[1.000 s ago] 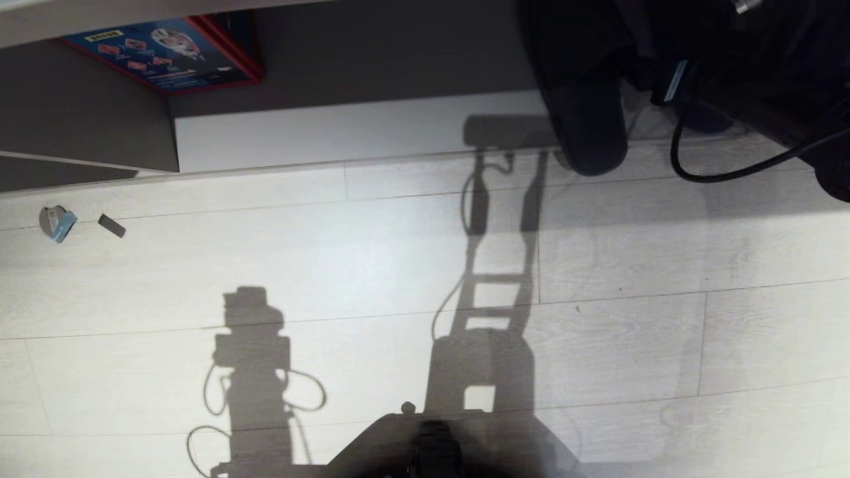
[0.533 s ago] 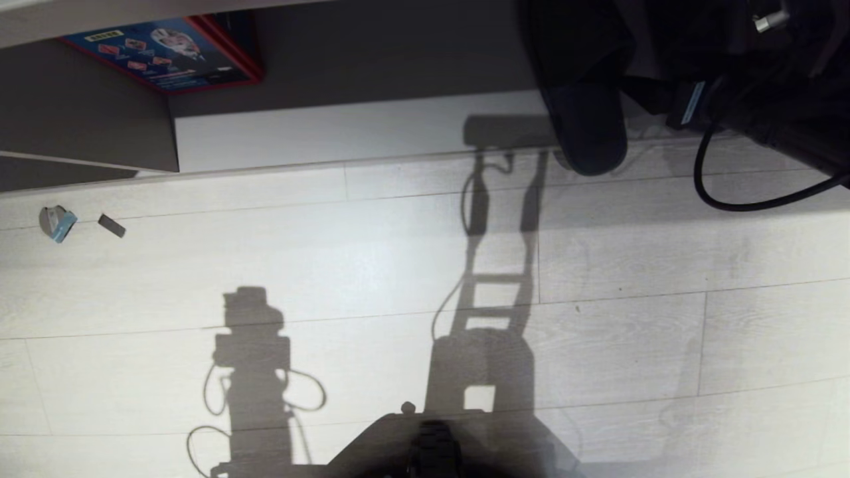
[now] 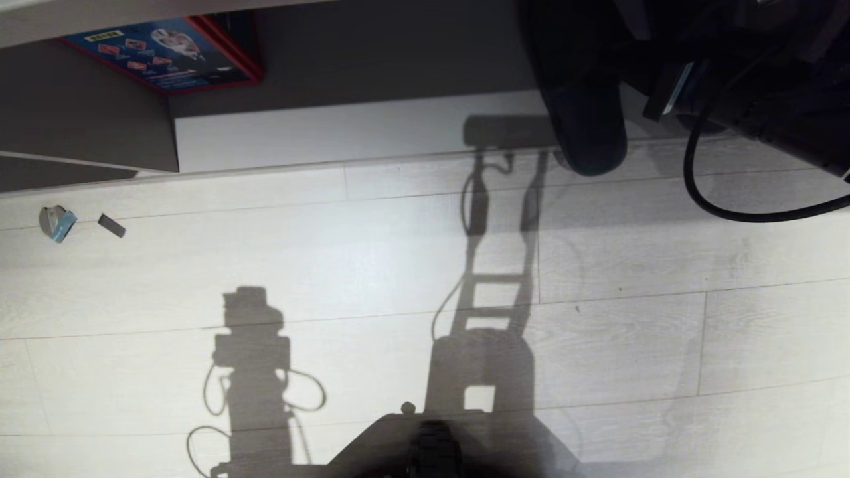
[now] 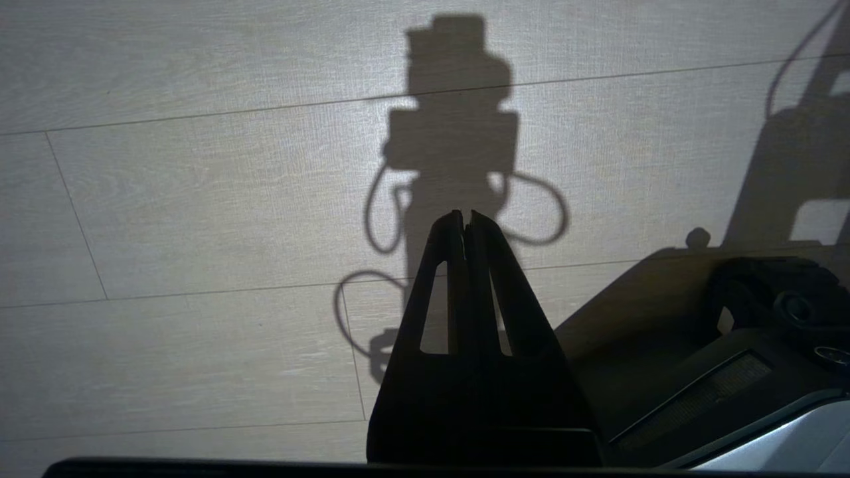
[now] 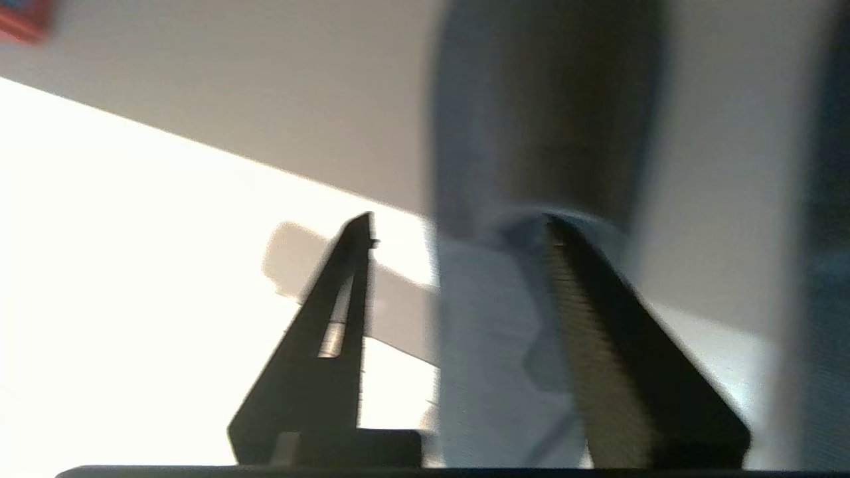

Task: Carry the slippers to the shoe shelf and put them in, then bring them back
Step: Place the slippers into the shoe cabinet

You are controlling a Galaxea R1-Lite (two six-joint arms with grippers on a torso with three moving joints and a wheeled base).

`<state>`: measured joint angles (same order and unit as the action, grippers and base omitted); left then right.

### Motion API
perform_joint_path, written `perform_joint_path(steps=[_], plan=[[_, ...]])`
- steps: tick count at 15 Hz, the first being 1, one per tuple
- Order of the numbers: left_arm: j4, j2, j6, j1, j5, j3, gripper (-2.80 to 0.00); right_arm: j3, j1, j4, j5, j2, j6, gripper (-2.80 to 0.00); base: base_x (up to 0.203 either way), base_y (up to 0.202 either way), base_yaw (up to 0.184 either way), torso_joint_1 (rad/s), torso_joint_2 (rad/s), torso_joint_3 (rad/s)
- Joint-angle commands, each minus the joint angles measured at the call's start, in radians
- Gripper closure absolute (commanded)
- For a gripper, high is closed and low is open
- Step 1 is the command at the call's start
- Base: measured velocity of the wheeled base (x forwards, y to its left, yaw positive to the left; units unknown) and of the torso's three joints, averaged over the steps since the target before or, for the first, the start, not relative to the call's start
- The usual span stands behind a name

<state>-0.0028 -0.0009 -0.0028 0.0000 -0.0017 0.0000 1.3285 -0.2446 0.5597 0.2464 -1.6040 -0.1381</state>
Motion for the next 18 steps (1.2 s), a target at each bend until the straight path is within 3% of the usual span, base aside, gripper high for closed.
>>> perform_joint_path(steps=[1,5,7,11,18], plan=[[0.000,0.001,0.000,0.000,0.000,0.000,0.00,0.039,-0.070,0.004,-0.041,-0.050,-0.002,0.00,0.000,0.000,0.000,0.000,0.00,0.000],[0.000,0.001,0.000,0.000,0.000,0.000,0.00,0.220,-0.181,0.006,-0.284,-0.225,-0.004,0.00,0.000,0.000,0.000,0.000,0.00,0.000],[0.000,0.001,0.000,0.000,0.000,0.000,0.00,0.304,-0.220,0.008,-0.355,-0.317,-0.004,0.00,0.000,0.000,0.000,0.000,0.00,0.000],[0.000,0.001,0.000,0.000,0.000,0.000,0.00,0.485,-0.230,0.120,-0.445,-0.489,-0.009,0.00,0.000,0.000,0.000,0.000,0.00,0.000],[0.000,0.001,0.000,0.000,0.000,0.000,0.00,0.480,-0.183,0.132,-0.460,-0.448,-0.078,0.00,0.000,0.000,0.000,0.000,0.00,0.000]])
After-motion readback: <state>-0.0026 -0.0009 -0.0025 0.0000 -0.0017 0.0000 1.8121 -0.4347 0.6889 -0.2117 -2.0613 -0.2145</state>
